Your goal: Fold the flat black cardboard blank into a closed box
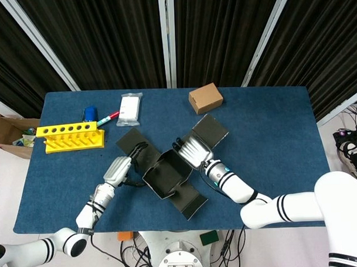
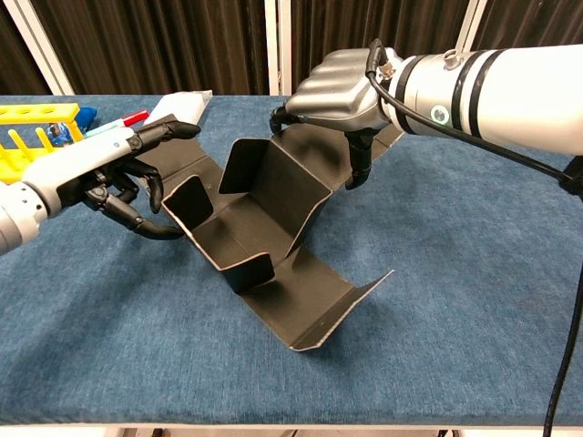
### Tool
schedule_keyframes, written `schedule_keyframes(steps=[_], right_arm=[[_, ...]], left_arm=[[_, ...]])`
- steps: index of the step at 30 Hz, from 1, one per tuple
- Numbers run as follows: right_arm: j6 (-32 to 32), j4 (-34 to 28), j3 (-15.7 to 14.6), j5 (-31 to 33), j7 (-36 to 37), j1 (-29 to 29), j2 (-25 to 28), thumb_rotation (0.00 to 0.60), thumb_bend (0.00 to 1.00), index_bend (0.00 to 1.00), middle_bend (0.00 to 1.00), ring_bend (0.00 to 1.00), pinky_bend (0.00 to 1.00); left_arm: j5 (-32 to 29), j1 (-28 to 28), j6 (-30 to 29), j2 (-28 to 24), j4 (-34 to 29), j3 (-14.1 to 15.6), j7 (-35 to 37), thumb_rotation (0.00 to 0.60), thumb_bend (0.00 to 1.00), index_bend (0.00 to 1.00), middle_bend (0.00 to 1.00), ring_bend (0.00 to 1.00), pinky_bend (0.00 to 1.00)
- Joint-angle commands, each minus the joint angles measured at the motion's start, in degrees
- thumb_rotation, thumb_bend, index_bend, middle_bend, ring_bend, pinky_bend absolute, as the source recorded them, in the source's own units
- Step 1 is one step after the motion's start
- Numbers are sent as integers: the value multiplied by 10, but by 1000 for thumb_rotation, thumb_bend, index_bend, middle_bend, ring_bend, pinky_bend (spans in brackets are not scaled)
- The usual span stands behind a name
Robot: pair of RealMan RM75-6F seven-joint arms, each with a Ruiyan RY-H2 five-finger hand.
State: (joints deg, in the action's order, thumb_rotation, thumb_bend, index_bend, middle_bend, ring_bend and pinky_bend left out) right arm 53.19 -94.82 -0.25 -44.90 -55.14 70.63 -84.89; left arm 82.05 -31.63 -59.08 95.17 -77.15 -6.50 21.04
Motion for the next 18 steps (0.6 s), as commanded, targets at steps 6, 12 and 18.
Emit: schedule_keyframes(steps=[6, 12, 18], right_arm=[[-7, 22, -23, -118, 10, -7, 5, 600, 240, 510, 339, 787, 799], [-7, 53, -32, -206, 22, -11, -2, 600, 240, 523, 339, 788, 802], [-5, 87, -29, -271, 53, -20, -12, 600, 240, 530, 335, 789, 803]], left_arm=[[3, -17, 36, 4, 8, 10, 70, 600, 56, 0, 0, 573, 939], [6, -30, 65, 0, 10, 15, 130, 600, 56, 1, 0, 572, 939], [26, -41, 81, -7, 13, 25, 223, 600, 56, 3, 0, 573, 938]])
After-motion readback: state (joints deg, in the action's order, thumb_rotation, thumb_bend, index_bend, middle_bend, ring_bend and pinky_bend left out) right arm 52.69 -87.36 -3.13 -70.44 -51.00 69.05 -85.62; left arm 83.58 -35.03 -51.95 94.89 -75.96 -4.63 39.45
